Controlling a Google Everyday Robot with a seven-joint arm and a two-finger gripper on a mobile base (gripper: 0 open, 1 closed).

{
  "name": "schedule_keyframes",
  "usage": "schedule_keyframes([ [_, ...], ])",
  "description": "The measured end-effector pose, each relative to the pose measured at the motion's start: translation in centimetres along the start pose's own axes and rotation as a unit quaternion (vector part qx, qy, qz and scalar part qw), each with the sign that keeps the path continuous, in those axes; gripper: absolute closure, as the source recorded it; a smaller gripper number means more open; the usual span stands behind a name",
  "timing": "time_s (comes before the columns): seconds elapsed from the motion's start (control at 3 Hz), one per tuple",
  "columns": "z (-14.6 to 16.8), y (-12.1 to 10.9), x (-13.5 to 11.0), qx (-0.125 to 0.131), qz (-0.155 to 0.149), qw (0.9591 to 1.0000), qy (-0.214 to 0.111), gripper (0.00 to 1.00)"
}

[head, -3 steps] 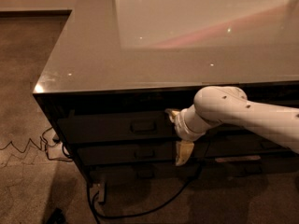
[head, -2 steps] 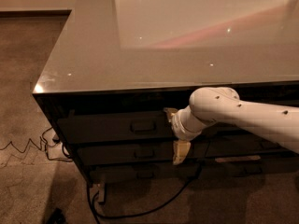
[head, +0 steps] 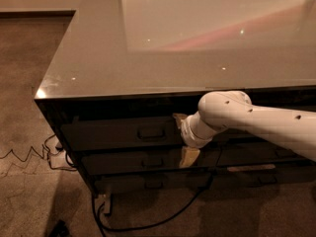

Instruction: Open top drawer

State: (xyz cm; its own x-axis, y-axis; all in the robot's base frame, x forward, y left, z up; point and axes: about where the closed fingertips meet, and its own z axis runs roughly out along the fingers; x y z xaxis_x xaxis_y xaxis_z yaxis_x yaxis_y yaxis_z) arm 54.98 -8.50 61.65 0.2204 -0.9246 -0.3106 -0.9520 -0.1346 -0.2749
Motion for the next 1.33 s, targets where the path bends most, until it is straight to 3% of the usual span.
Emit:
schedule_keyframes([
  [1.0,-1.5,0.5,0.6,0.006,0.007,0.9996,0.025,0.88],
  [1.33,-2.3,0.2,0.4,0.006,0.007,0.9996,0.025,1.00],
])
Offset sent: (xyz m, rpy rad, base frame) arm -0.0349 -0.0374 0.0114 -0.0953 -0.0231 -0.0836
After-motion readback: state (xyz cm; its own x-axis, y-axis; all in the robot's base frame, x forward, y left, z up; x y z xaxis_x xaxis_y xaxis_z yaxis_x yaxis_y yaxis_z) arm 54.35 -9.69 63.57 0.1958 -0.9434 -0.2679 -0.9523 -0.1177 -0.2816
